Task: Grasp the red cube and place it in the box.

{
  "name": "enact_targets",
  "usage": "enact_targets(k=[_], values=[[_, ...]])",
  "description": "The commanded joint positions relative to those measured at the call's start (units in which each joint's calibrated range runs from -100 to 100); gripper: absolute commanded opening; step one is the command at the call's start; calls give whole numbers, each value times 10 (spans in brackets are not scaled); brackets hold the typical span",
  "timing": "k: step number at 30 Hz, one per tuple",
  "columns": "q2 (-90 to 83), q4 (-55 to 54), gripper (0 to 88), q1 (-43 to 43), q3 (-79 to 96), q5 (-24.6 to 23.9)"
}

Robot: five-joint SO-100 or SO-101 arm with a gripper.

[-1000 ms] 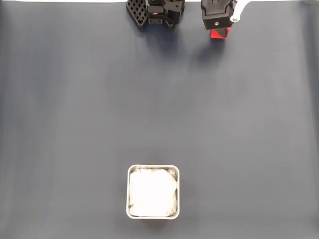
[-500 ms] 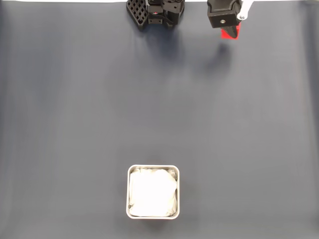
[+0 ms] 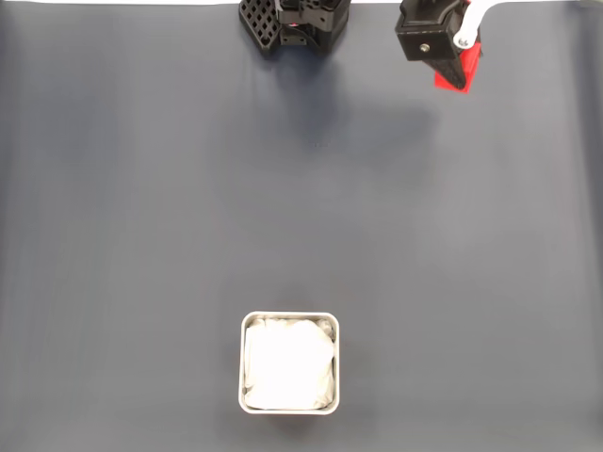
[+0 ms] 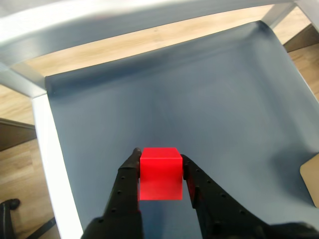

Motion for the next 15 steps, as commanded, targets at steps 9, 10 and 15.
enact_targets(k=[9,10,15], values=[[81,12,16,76,-132,-22],[89,13,16,83,-143,-24],[127,17,16,124,-192,-28]])
